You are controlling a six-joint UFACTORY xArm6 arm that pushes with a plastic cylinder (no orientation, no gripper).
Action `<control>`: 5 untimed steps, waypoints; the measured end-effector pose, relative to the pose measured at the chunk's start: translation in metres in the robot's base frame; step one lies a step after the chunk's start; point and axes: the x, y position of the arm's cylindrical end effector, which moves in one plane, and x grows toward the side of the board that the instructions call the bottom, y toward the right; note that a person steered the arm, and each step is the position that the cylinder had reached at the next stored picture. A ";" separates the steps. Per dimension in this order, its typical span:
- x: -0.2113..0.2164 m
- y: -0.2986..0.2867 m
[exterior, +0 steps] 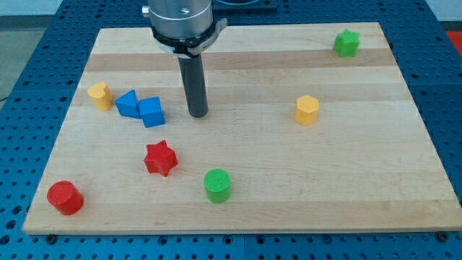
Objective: Slide the blue triangle slightly up
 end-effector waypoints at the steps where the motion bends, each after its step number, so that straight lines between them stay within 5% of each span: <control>1: -0.047 -0.013; 2: -0.086 -0.037; 5: -0.090 -0.171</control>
